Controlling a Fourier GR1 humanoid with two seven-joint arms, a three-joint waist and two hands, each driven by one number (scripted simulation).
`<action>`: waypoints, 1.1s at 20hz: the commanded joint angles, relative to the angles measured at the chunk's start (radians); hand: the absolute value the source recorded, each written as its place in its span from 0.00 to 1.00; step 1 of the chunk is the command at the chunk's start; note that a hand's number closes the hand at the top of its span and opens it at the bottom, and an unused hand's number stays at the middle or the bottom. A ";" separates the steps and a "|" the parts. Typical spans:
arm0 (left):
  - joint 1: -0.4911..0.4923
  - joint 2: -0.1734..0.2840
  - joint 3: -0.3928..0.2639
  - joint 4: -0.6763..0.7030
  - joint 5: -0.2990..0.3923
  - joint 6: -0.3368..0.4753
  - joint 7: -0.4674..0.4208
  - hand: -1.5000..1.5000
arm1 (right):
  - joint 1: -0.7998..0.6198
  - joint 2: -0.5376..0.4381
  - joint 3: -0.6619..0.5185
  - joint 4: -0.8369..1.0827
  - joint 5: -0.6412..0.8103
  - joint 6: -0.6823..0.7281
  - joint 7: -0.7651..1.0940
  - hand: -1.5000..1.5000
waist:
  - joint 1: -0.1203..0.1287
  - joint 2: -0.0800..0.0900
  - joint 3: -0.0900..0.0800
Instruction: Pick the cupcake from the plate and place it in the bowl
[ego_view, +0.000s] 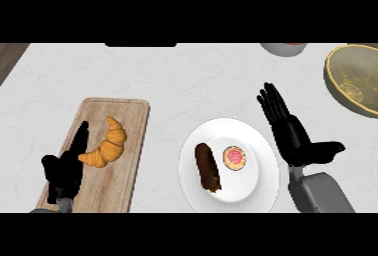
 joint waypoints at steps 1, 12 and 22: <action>-0.005 -0.019 -0.004 -0.065 -0.011 -0.015 0.026 0.50 | 0.021 0.028 0.047 -0.097 0.106 -0.113 0.058 1.00 | -0.010 0.009 -0.005; -0.120 -0.051 -0.067 -0.175 0.117 -0.195 0.089 0.50 | 0.258 -0.027 0.176 -0.319 0.628 -0.631 0.232 0.00 | -0.064 -0.004 -0.010; -0.109 -0.078 -0.096 -0.196 0.101 -0.182 0.098 0.50 | 0.302 -0.215 0.311 -0.447 1.150 -0.387 0.790 0.00 | -0.053 -0.008 -0.021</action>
